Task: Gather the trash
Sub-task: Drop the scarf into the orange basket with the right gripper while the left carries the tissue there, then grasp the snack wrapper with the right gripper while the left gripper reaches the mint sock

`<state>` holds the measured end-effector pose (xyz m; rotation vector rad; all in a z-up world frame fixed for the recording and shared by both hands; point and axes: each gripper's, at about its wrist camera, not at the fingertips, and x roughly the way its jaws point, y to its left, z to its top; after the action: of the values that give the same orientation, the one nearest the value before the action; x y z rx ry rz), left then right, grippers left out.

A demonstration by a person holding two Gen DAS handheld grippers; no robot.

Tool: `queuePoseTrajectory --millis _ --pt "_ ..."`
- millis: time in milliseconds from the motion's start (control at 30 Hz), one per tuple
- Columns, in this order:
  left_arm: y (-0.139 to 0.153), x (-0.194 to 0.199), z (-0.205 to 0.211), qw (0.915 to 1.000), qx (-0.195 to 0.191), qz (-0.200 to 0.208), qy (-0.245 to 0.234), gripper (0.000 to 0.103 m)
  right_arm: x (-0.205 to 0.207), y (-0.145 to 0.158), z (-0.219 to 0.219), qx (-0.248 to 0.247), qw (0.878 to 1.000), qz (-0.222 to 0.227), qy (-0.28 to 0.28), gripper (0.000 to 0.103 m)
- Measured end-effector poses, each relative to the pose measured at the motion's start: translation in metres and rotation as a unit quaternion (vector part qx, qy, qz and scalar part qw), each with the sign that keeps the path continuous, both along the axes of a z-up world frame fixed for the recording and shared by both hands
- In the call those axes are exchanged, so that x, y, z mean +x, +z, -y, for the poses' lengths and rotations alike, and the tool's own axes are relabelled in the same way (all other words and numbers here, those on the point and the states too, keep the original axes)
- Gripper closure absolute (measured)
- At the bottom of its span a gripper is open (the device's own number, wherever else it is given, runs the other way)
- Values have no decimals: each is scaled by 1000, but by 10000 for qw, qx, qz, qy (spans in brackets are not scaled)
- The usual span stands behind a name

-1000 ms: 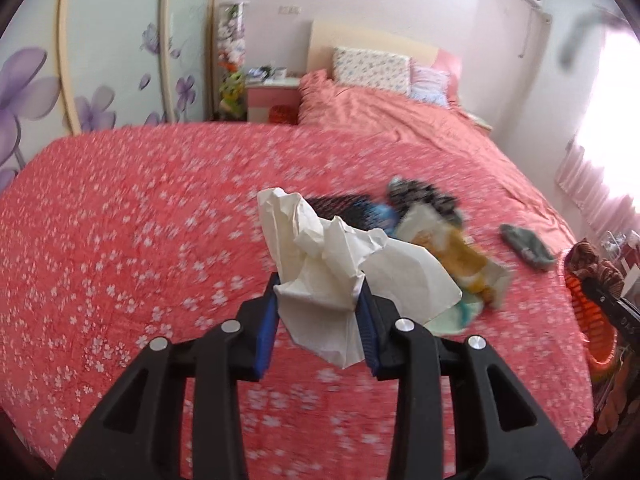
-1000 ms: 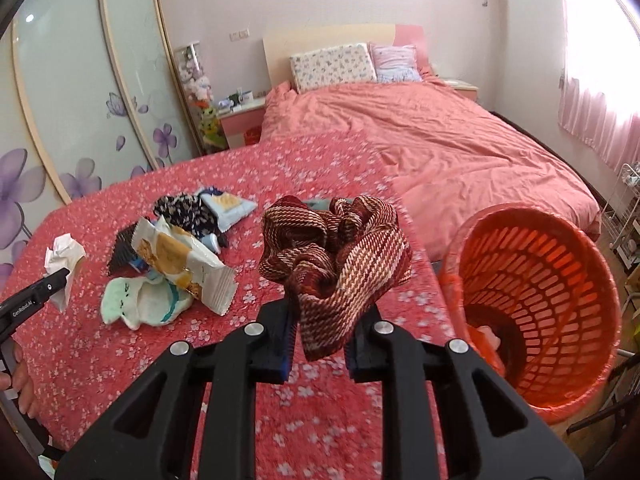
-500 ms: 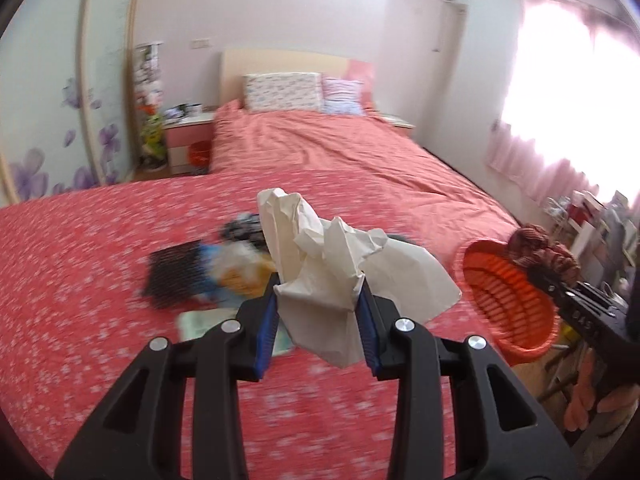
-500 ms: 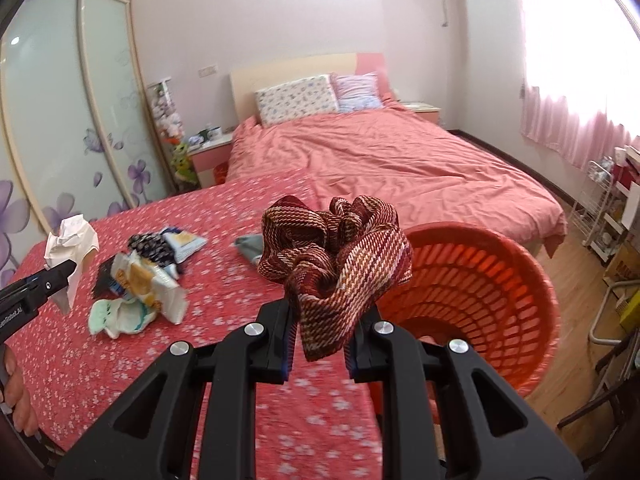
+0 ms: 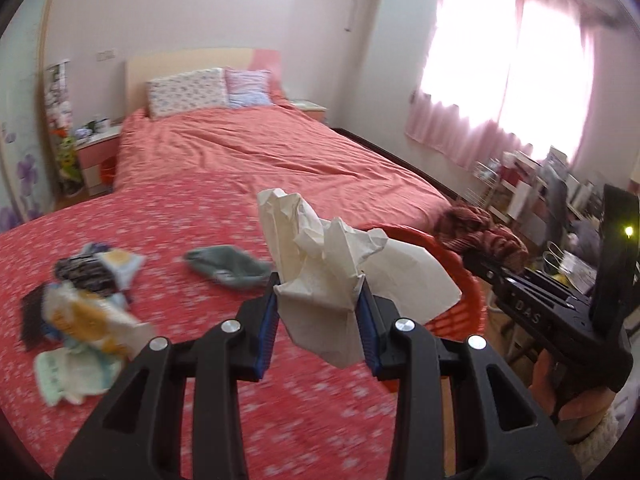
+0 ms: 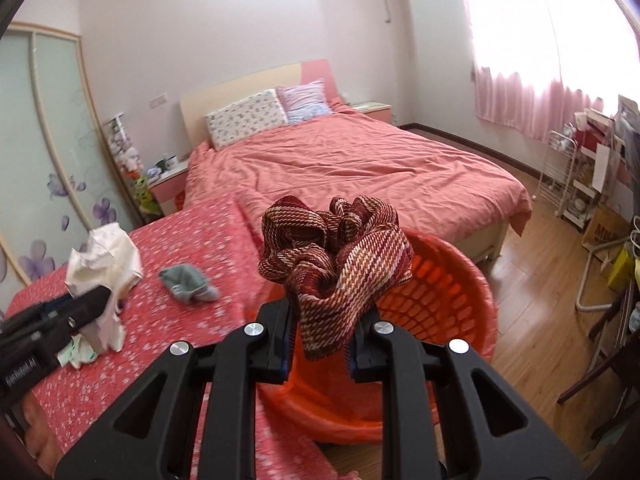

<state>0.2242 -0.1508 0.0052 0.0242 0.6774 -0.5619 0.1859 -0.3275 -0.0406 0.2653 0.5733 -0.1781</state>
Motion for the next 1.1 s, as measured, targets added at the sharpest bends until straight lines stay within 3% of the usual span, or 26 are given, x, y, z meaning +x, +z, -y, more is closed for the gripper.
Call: queuePoseTrajectory --millis 333,433,500,667,867,1100 --pt "-36 27 88 9980 284 -171 -538 66 14 -14 52 353 9989 -78 -288 82" --pt "-50 39 105 9969 451 -272 -587 60 18 -21 61 454 9983 -129 -330 72" --pt "-59 44 110 9964 541 -343 -552 51 18 -26 66 533 9978 -163 -368 59" --pt "-69 53 98 9963 628 -472 -344 45 14 -32 69 576 9971 -223 -442 47" --pt "-64 44 63 9965 785 -299 -35 41 12 -23 56 359 9984 -261 -342 46" --pt "-55 25 -7 9951 876 -125 453 36 20 -19 14 215 9991 -346 92 46"
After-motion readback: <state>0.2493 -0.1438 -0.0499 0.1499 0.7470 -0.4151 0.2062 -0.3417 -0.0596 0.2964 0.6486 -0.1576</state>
